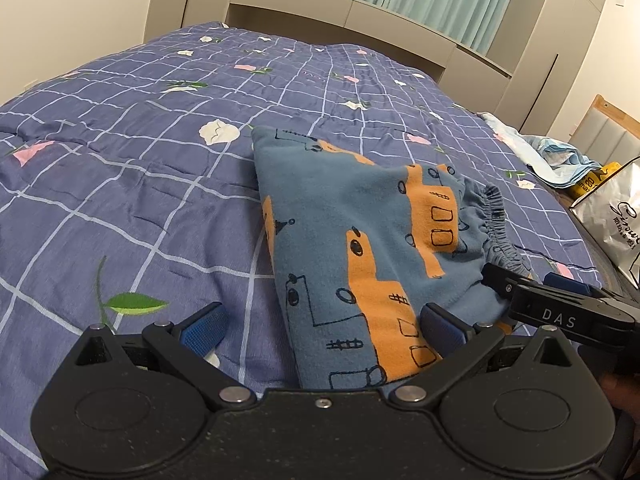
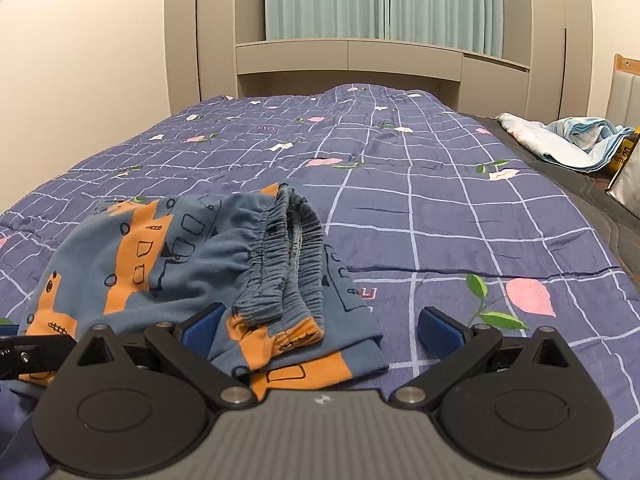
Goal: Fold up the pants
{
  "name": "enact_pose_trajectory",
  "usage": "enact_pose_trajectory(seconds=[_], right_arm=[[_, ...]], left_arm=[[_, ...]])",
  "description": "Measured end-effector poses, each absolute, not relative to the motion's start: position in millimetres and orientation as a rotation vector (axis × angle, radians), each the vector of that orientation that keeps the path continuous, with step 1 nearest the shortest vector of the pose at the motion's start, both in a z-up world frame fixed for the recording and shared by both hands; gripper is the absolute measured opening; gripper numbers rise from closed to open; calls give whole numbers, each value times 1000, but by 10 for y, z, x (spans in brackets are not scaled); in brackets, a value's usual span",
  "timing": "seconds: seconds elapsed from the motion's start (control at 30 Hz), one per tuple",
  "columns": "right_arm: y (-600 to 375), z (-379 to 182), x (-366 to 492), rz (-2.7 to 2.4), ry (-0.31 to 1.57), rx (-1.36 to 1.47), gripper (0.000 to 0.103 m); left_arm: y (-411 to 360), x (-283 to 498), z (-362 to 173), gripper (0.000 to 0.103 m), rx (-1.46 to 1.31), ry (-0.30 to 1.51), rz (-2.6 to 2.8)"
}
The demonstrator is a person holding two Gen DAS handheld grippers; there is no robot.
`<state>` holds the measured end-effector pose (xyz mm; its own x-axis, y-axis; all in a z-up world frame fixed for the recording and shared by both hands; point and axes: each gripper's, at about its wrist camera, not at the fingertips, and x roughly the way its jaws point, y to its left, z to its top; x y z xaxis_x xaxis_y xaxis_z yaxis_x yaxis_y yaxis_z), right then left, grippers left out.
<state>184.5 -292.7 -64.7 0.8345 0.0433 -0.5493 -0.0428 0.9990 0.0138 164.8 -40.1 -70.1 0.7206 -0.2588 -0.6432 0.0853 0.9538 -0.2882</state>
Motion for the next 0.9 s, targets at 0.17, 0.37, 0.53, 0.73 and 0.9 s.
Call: enact_pose_trajectory(seconds=[0.17,0.37,0.53,0.73,0.9], right_arm=[[-2918,-641,1840,43,582,-1,103],[-2924,-600,1758,19,596,-16,103],[-2963,-507,1619,2,585,-18,103],[-2970,-354,1673,12,503,-22,103],[-2828,-246,2021,69,462,-63,103]], left_arm=[[-404,1645,-700,102,-243,746,-194],[-342,1619,-628,102,-222,775,-219],[-218,1676,-474,102,-180,709,-190],[-218,2062,-399,102,-132,661,-167],[-240,2437,-418,102,-117,645,-137]])
